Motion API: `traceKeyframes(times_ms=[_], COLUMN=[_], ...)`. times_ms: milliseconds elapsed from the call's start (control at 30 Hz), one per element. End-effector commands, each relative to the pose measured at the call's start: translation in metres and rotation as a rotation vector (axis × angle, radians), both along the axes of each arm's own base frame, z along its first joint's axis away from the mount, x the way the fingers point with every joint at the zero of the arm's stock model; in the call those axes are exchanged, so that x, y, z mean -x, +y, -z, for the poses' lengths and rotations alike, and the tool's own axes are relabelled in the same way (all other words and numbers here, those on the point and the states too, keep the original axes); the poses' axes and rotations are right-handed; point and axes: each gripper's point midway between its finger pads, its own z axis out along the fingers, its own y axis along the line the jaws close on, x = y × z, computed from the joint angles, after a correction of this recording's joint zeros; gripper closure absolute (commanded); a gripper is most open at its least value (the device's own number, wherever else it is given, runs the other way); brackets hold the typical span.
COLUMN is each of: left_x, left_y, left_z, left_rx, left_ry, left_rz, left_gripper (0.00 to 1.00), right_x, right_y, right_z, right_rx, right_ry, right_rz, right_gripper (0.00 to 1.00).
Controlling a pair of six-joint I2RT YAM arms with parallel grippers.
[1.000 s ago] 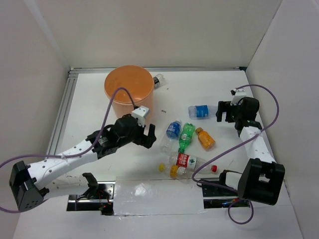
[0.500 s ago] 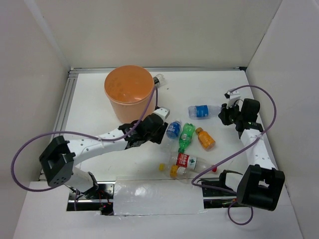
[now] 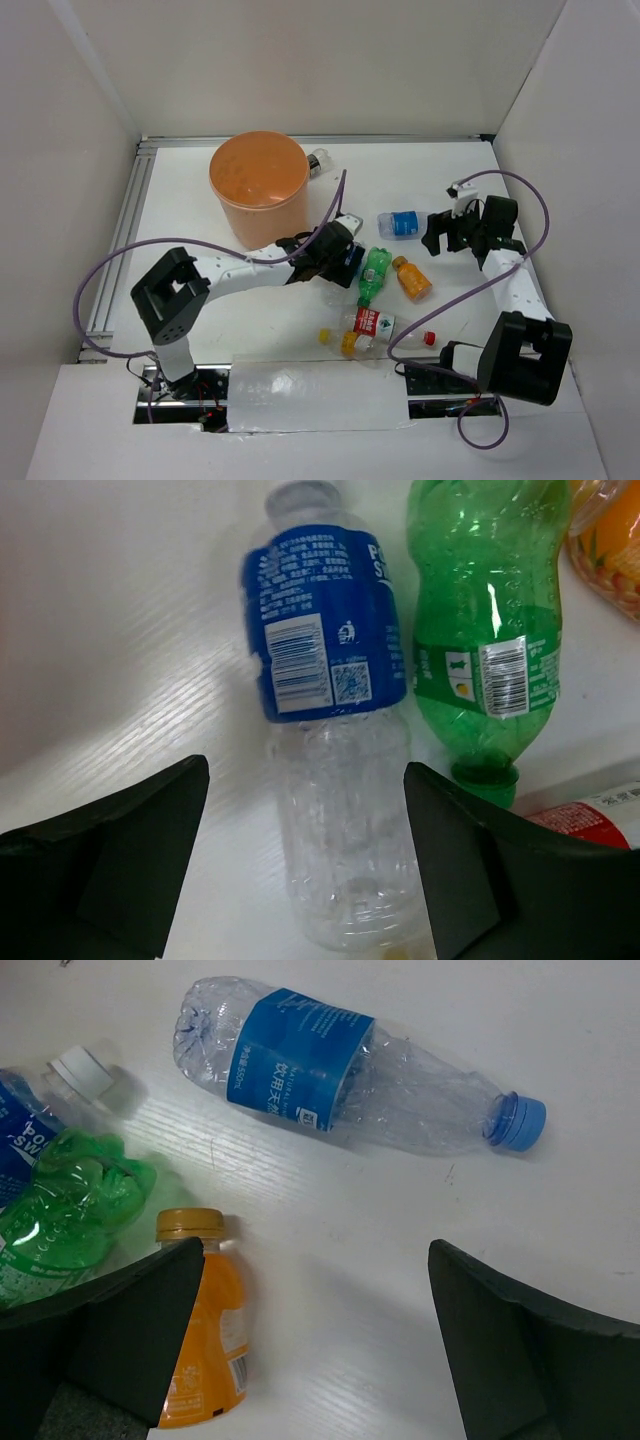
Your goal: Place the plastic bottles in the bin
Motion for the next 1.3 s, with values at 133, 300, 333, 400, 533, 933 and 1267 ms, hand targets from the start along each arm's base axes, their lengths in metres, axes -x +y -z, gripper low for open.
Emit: traceKeyframes(times_ms=[133,300,333,400,533,933,1267], left_x=[0.003,0.003,0.000,-0.005,-0.034,-0.119,-0.156], left_y=[-0.025,-0.024,-0.025,-0.023,-0.015,0.117,0.180], left_z=[0.029,0.029,0.014,-0.009,-0.106,-0.301,-0.226], left_rx=[0.020,0.014,0.026,0.033,0.098,0.224,0.149], left_ry=[0.083,0.079,0.052,0.014,-0.161,-0.523,-0.435], left_rz=[0.055,0.063,0.066,0.060,0.033,-0.317,-0.477], left_gripper=[0.38,0.74,0.79,0.91,0.97,0.95,0.48], right_x=[-0.030,-0.042,-0.046,-0.051,-0.067,-0.087,-0.088], right_y=[-0.002,0.013,0.018,0.021,0.026,0.039,0.049], right_z=[-0.036,-0.044,-0.046,-0.044,-0.038,0.050,0.088], right_rx=[0.057,0.188,0.186,0.259,0.365,0.381,0.390], right_ry=[-0.148,-0.301,-0.327,-0.384,-0.445,-0.258,-0.198], right_rz=[-0.092,-0.373,-0.426,-0.548,-0.812,-1.122,-1.163], right_gripper=[0.00,0.00,0.00,0.00,0.00,0.01,0.02])
